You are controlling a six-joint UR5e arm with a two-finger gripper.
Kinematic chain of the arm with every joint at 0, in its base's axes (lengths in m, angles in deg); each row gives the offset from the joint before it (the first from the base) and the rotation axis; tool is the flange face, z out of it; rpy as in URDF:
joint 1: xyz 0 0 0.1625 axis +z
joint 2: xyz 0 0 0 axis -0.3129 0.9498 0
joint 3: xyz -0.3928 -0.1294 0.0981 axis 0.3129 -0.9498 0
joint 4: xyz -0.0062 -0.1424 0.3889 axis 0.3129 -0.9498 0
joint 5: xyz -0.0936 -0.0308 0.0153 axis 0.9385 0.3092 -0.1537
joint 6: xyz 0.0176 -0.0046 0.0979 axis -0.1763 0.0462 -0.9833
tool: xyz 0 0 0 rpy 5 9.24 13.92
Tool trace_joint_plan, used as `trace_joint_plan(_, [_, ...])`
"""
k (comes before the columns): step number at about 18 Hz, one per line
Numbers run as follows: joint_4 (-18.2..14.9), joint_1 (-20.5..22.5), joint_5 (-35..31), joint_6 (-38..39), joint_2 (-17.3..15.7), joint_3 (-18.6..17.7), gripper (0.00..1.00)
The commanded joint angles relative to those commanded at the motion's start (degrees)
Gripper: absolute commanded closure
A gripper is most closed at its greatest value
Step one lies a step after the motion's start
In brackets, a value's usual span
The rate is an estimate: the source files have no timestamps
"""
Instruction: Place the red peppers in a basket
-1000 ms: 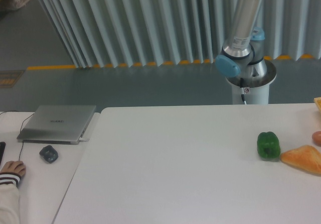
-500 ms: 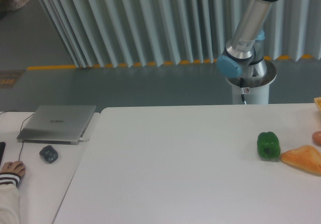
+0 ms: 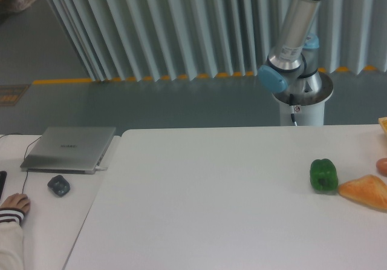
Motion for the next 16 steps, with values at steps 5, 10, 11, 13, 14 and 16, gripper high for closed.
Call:
trace_joint_plan(5, [-7.83, -7.67, 0.0, -0.7, -2.39, 1.05, 0.0])
trace_joint_plan(10, [-15.92, -13.46, -3.24, -3.16, -2.13, 2.64, 0.0])
trace_joint_plan(11, [-16.02, -14.87, -4.04, -3.34, -1.69, 2.64, 0.0])
trace_joint_plan(13, [-15.67, -17.25, -4.04, -3.25, -0.73, 2.73, 0.0])
trace_joint_plan(14, [-15.41, -18.04, -4.13, -3.25, -0.29, 2.81, 0.0])
trace_joint_plan(16, [-15.32, -19.36, -4.66, -3.25, 0.15, 2.9, 0.0])
